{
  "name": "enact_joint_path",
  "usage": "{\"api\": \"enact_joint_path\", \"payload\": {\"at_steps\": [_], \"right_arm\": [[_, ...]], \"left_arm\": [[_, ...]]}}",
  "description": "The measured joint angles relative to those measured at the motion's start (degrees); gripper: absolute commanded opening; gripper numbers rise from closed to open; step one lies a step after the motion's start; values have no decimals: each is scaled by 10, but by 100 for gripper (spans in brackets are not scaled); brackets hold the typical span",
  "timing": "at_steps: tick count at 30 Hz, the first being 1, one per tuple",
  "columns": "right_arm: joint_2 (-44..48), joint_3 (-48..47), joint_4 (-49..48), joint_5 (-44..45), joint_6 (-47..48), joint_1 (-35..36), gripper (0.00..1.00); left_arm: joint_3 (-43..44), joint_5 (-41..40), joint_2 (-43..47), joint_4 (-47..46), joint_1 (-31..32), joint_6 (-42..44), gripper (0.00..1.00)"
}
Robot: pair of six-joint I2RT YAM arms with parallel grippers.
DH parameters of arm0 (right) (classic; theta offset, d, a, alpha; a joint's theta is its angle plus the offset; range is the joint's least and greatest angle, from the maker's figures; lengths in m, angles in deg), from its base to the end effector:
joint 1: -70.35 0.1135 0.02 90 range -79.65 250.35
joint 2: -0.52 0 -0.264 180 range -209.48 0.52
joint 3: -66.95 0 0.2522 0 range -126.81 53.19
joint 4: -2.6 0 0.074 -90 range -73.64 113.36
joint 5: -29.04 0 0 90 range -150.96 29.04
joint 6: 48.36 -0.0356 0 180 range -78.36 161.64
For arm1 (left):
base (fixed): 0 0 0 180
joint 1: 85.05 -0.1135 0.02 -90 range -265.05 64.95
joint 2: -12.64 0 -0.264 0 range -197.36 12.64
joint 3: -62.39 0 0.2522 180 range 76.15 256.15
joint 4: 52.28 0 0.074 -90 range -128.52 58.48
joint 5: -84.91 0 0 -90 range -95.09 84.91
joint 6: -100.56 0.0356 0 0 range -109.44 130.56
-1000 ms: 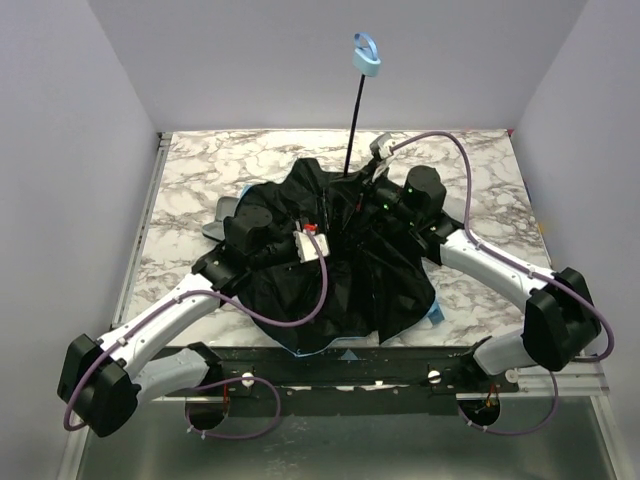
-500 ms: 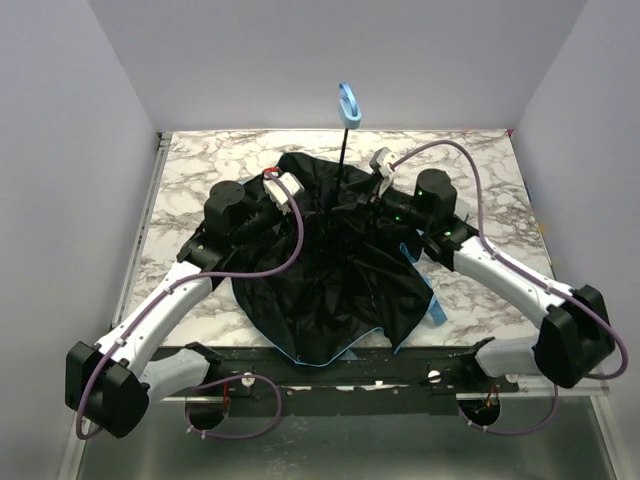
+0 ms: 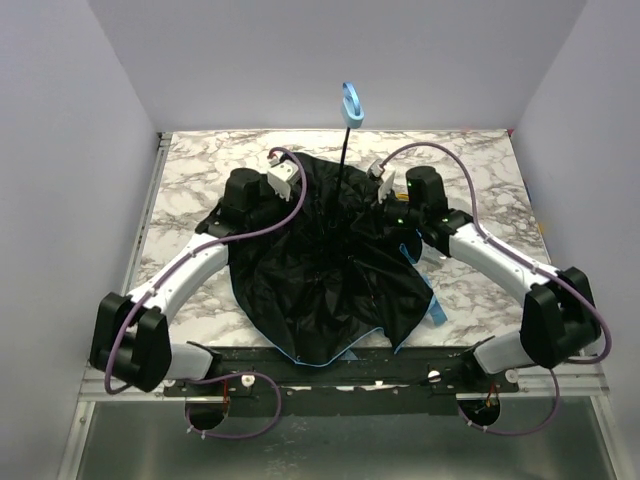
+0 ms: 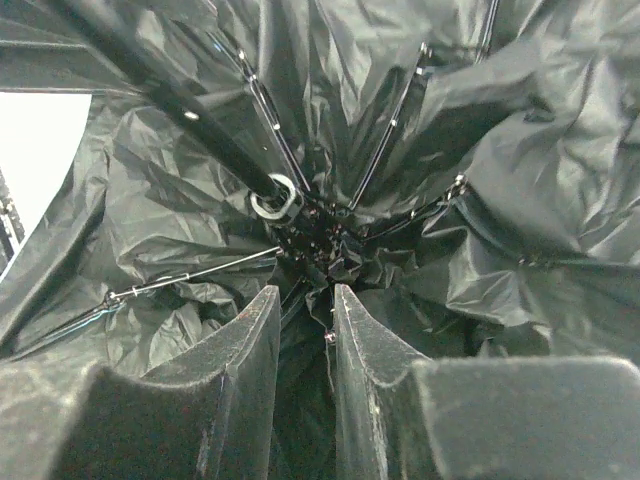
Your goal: Open the umbrella
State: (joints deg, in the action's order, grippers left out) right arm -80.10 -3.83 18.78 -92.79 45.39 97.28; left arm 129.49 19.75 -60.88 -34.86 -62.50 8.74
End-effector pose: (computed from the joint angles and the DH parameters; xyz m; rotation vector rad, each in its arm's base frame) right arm 0.2760 0.1613 0.2851 -0.8790 1.8479 0.8155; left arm 0.2648 -0.1262 0.2955 0.6401 1.9098 -0.7033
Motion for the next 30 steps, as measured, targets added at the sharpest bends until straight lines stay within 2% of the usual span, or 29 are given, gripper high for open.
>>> {"api": "enact_joint_path", "payload": {"at_steps": [10, 21, 27, 30], "right_arm": [[-95, -2, 5, -6, -16, 0, 38], [-124, 19, 51, 68, 86, -26, 38], [-152, 31, 94, 97, 160, -60, 56], [-151, 28, 116, 90, 183, -64, 60]], "left_arm": [[41, 5, -127, 35, -12, -74, 50], [76, 0, -207, 113, -87, -73, 48], [81, 0, -219, 141, -113, -67, 48], [83, 1, -218, 148, -112, -61, 48]]}}
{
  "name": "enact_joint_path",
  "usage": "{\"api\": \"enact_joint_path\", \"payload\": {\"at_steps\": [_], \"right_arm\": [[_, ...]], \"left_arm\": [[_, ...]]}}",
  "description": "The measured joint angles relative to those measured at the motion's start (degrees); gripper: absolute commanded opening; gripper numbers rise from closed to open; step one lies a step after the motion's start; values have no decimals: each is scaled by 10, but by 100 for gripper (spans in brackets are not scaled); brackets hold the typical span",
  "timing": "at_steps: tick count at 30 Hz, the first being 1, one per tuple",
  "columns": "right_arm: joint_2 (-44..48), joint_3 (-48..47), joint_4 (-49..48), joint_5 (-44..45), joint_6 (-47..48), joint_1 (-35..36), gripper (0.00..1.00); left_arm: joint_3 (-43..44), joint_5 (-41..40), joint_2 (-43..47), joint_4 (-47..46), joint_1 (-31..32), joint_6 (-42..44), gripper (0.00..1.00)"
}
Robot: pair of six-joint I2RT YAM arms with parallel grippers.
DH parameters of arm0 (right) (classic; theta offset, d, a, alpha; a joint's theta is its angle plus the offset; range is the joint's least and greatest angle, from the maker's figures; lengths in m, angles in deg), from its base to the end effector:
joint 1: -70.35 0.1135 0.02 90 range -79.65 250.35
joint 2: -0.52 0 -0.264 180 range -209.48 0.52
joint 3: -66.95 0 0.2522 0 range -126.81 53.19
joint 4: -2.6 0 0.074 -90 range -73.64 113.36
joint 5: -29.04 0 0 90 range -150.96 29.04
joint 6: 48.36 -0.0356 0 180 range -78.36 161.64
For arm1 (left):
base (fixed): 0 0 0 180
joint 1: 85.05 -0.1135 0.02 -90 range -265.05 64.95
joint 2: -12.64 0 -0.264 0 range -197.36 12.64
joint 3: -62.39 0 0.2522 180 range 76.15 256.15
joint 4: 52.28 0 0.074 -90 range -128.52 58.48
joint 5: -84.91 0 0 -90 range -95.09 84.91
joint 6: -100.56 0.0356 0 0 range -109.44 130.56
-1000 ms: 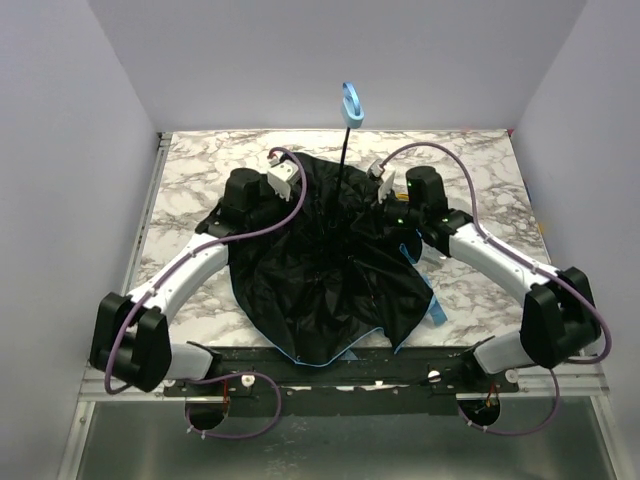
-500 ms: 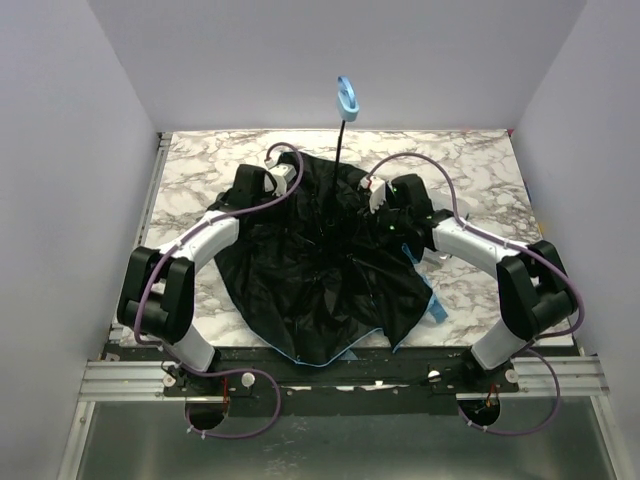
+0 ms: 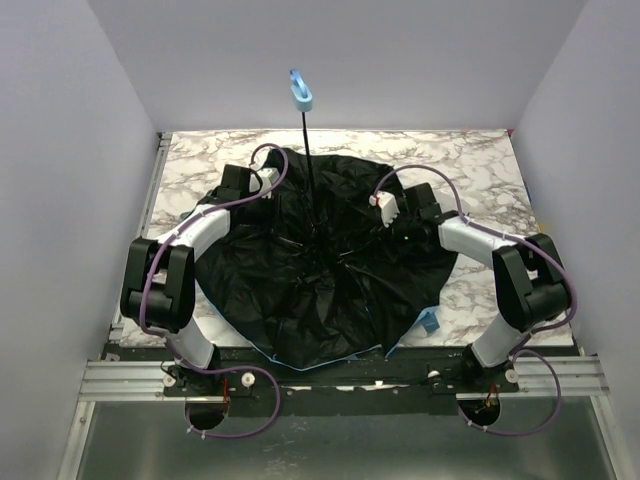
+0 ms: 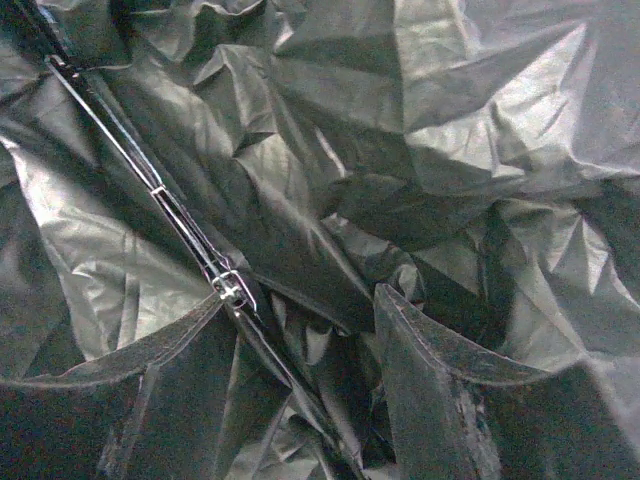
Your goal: Open the umbrella
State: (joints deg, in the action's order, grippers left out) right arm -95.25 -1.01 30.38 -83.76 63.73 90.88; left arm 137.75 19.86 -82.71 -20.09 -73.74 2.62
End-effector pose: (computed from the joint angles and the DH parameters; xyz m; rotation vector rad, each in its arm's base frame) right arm 0.3042 0.1286 0.1704 -1.0518 2.2678 0.4925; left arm 0.3371 -0.0827 0.2062 0.2607 2.4728 -0.6828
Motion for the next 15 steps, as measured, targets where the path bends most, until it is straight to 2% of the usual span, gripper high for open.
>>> {"api": "enact_joint_path", "payload": {"at_steps": [8, 11, 15], "right_arm": [[40, -63, 61, -78, 5, -3, 64], [64, -103, 57, -132, -22, -3, 58], [83, -129, 34, -190, -57, 9, 46]], "left_arm": [[0, 25, 27, 1, -1, 9, 51], [0, 56, 52, -1, 1, 2, 49], [-3, 99, 106, -6, 20, -19, 43]]}}
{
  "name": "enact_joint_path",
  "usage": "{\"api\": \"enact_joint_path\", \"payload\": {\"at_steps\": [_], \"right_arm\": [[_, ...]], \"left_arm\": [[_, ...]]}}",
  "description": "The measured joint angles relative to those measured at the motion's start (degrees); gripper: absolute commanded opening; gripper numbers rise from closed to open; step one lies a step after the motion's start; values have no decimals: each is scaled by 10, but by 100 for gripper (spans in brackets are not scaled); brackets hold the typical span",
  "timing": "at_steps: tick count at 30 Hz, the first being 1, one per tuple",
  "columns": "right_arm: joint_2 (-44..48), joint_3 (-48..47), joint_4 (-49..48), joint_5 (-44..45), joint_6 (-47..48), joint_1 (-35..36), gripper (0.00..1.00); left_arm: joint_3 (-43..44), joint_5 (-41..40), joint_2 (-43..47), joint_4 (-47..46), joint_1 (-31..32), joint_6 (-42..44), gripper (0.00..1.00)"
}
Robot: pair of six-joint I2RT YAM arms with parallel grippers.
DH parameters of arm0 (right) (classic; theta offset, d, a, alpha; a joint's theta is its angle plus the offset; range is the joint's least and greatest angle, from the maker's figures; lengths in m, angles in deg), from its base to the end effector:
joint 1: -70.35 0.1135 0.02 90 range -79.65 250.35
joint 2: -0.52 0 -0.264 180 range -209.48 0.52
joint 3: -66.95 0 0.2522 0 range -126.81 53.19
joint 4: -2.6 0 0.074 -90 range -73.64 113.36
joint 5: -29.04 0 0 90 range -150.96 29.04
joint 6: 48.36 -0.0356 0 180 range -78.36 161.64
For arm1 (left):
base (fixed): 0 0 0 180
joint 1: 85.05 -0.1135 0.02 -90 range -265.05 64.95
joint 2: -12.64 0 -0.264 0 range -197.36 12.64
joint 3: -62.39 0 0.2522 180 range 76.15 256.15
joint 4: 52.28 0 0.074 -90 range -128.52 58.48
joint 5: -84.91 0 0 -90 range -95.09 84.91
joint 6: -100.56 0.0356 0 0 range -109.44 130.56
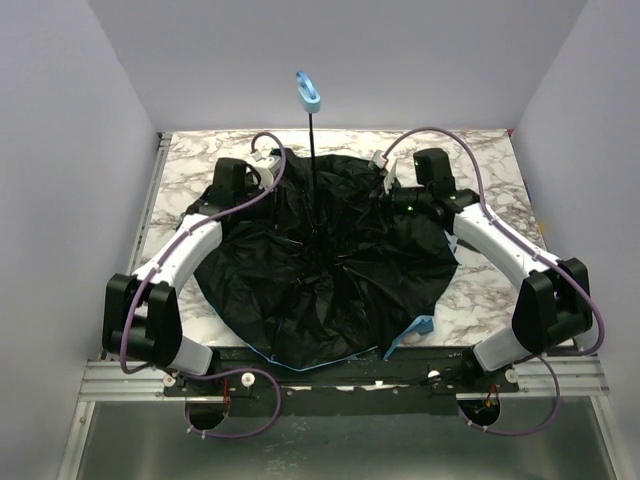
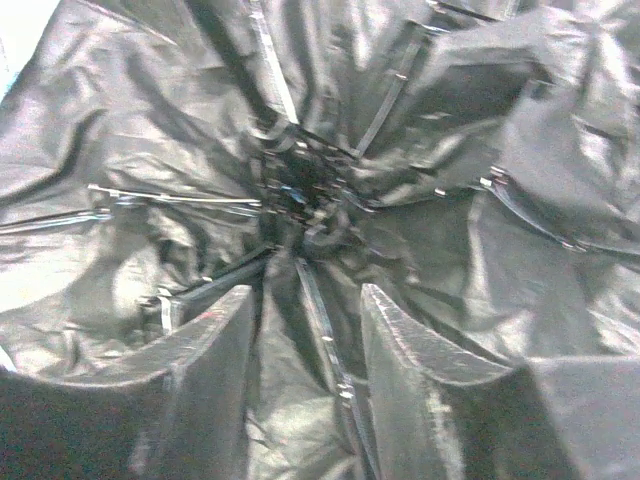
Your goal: Open the umbrella
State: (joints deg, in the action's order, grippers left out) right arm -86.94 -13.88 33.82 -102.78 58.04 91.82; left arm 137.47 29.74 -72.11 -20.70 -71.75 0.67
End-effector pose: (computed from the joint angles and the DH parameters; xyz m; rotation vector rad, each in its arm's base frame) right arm 0.3060 0.1459 0.2864 -1.0661 1.8825 0.8577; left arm 0.3088 -0.0939 0.2660 0.3904 2.2615 -0.9051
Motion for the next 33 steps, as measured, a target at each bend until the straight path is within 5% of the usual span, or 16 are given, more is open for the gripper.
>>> {"api": "enact_joint_path", "payload": {"at_steps": [14, 24, 33], "right_arm": [[-24, 93, -40, -52, -15, 137, 43], [-58, 151, 33, 28, 125, 138, 64], [-33, 99, 93, 28, 118, 96, 56]], "left_arm": [[-187, 115, 50, -43, 63, -131, 47], [-206, 101, 12, -3, 16, -124, 60], [-206, 117, 71, -9, 1, -117, 50]]}}
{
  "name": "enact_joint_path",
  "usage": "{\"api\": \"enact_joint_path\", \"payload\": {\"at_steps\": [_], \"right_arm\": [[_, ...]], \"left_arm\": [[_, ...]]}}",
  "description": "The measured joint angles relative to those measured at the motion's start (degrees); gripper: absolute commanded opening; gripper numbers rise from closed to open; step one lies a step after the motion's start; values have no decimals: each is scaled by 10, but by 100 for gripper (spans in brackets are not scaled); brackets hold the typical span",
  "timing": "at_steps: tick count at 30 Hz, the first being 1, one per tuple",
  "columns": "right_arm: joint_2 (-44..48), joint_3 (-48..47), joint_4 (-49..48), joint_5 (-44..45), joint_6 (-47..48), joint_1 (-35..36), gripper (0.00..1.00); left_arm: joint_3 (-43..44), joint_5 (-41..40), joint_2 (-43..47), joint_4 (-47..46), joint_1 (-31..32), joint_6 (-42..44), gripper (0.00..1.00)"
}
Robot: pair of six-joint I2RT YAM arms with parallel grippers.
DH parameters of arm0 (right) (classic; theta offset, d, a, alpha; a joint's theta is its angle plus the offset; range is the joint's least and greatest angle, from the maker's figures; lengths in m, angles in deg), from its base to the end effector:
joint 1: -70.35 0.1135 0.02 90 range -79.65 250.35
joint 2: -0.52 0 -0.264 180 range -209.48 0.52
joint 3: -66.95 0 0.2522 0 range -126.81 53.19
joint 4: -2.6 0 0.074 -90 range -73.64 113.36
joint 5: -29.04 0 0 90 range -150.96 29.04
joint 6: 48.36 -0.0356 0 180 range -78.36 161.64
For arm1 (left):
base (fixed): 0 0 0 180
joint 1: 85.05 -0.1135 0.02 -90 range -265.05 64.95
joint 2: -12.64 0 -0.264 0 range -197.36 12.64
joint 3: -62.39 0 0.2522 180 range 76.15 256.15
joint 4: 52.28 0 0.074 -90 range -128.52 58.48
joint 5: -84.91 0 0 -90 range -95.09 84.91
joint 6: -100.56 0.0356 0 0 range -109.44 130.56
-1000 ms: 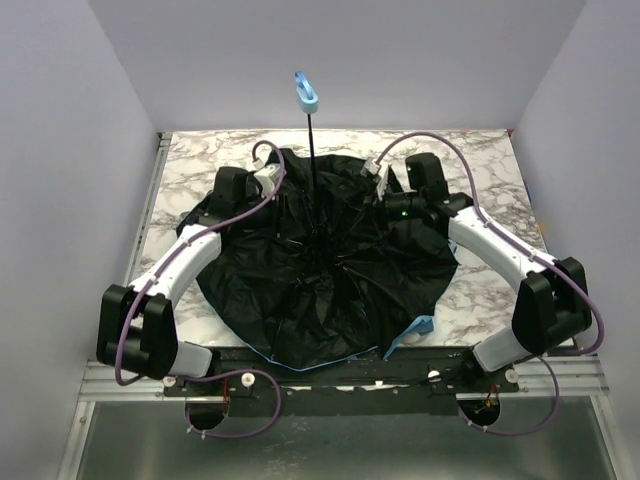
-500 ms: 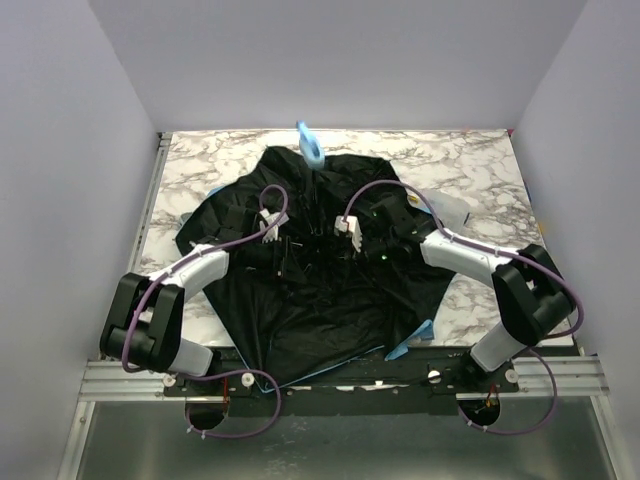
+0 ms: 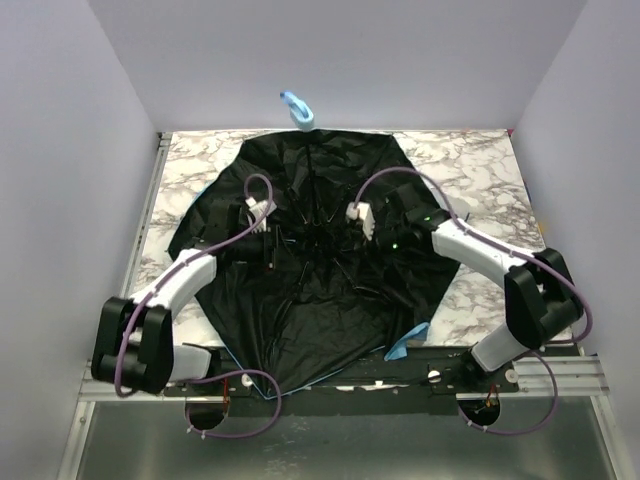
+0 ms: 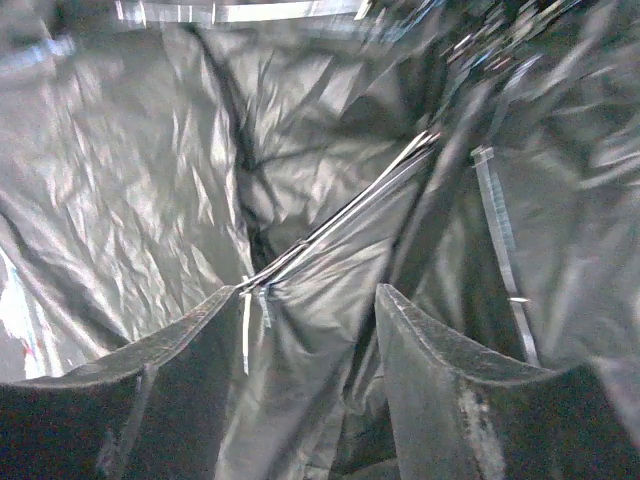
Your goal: Open the umbrella
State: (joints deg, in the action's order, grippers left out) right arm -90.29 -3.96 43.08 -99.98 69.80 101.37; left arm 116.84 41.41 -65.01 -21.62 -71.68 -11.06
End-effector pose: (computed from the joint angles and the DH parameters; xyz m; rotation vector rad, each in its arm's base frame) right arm 0.2551 0.1795 0.2033 -1.4401 2.0611 0.9032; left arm 0.2406 -0.0837 0.1925 0.1695 2.5156 -1.2681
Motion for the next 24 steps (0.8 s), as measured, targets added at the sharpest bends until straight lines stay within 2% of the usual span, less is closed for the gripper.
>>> {"api": "enact_joint_path", "payload": {"at_steps": [4, 8, 17, 24], "right_arm": [[23, -46, -31, -21, -75, -41, 48], [16, -82, -104, -21, -160, -70, 44], [-122, -165, -252, 16, -304, -70, 44], [-221, -189, -296, 55, -323, -76, 47]], "left_arm": [[18, 4, 60, -61, -12, -23, 46], [67, -15, 41, -107, -21, -38, 45], [195, -74, -103, -175, -24, -61, 45], [235, -106, -203, -174, -23, -74, 48]]}}
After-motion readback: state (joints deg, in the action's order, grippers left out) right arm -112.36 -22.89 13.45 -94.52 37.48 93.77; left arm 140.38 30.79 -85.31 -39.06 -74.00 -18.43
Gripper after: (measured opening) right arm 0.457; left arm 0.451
